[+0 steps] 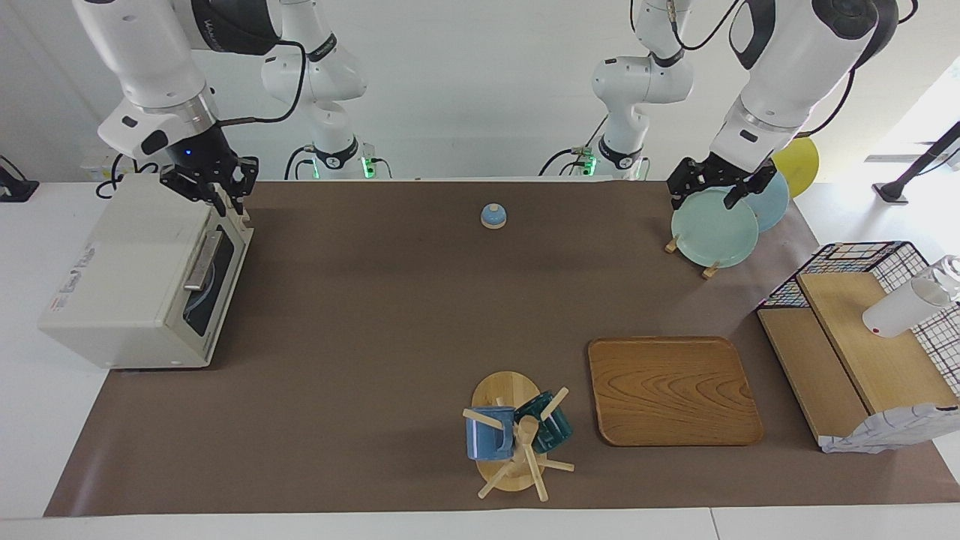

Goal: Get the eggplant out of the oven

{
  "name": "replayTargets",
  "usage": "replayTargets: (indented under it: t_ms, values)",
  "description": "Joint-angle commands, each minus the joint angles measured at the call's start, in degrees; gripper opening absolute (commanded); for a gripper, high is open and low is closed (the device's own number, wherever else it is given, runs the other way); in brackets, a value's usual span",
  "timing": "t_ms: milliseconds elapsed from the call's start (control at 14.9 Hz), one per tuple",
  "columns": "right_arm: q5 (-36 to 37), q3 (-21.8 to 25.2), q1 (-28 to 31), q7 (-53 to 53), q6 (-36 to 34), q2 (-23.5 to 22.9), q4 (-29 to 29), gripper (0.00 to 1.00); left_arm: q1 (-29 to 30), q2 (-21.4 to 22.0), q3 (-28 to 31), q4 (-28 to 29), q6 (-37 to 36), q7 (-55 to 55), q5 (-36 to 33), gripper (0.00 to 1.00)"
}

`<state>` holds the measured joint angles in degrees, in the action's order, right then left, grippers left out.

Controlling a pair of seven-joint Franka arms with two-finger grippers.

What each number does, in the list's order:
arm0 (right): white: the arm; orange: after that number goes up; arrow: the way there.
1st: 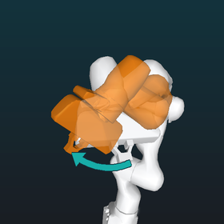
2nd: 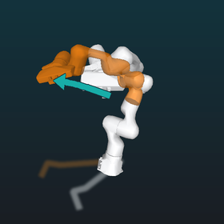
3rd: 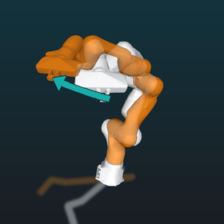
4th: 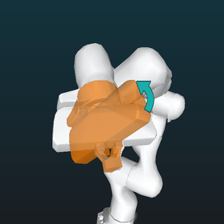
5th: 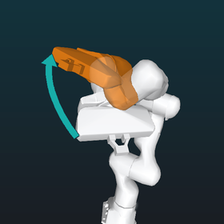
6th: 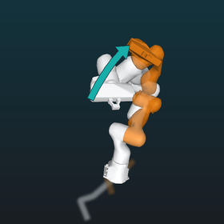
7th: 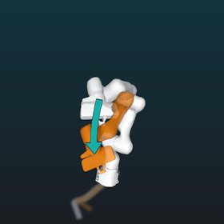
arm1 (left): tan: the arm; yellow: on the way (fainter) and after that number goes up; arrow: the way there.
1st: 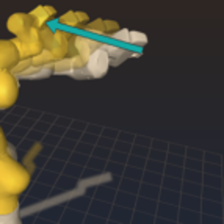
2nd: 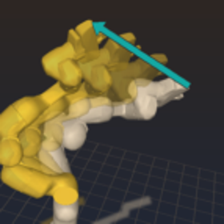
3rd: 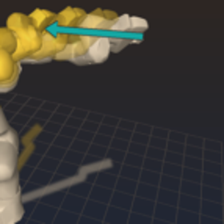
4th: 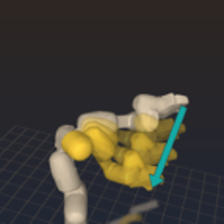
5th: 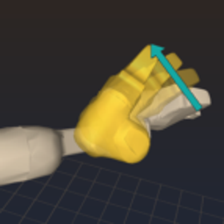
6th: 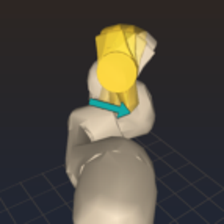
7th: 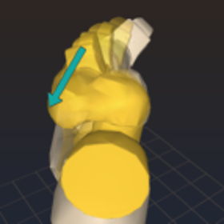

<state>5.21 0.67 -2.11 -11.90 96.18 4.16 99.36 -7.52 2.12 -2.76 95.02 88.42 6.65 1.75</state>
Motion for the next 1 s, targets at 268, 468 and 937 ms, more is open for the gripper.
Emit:
replayTargets:
  t_ms: [268, 468, 937]
  values:
    - [4.8, 0.12, 1.67, -1.1, 7.0, 3.31, 8.92, 0.0, 0.67, 0.52, -0.49, -0.01, -0.53, -0.32, -1.05, 1.0]
    - [6.21, 0.03, 4.48, -1.54, 9.72, 3.22, 11.99, 0.0, 0.67, 0.43, -0.49, -0.01, -0.53, -0.32, -1.05, 1.0]
    - [5.95, 0.03, 9.5, -4.8, 17.64, 2.08, 18.15, 0.0, 0.67, 0.52, -0.49, -0.01, -0.53, -0.32, -1.05, 1.0]
